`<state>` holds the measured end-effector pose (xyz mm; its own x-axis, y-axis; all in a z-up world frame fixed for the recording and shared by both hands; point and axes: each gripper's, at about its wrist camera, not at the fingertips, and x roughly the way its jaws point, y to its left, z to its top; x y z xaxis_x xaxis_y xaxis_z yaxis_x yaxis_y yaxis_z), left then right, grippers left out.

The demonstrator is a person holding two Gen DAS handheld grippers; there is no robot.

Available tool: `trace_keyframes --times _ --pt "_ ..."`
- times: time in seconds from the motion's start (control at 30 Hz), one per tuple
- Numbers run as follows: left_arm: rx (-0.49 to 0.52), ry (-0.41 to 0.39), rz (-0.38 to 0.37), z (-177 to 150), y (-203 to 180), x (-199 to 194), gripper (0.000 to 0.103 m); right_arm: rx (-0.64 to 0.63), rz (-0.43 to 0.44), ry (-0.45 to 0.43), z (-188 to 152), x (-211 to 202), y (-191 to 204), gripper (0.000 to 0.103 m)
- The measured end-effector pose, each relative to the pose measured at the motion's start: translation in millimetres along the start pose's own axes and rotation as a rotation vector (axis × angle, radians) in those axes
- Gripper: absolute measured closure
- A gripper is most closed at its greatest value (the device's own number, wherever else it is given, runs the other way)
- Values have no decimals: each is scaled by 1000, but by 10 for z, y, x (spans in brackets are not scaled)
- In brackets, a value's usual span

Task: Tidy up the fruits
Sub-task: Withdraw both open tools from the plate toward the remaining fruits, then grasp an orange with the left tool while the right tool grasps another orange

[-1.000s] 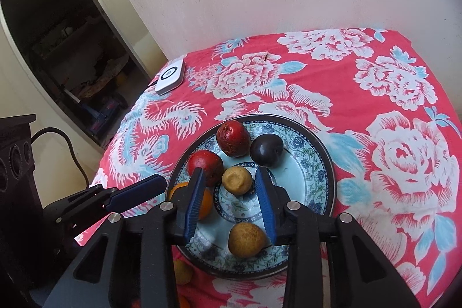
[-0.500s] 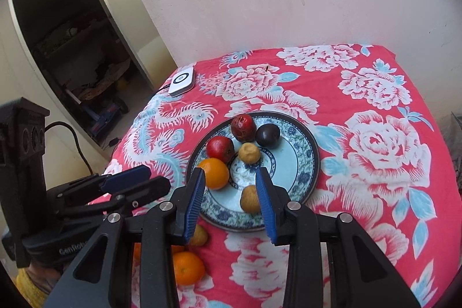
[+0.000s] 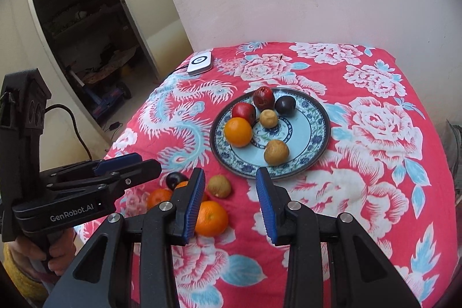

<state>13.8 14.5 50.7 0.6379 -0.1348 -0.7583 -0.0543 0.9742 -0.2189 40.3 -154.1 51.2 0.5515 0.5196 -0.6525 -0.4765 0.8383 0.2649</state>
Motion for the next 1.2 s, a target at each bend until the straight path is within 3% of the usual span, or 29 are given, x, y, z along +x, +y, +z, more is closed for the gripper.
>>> trace_keyframes --times 0.3,1.2 --pt "-72 40 -47 -217 86 53 60 -43 -22 35 -213 32 144 65" --pt "-98 68 -132 -275 179 133 59 -66 -92 22 -260 74 231 65"
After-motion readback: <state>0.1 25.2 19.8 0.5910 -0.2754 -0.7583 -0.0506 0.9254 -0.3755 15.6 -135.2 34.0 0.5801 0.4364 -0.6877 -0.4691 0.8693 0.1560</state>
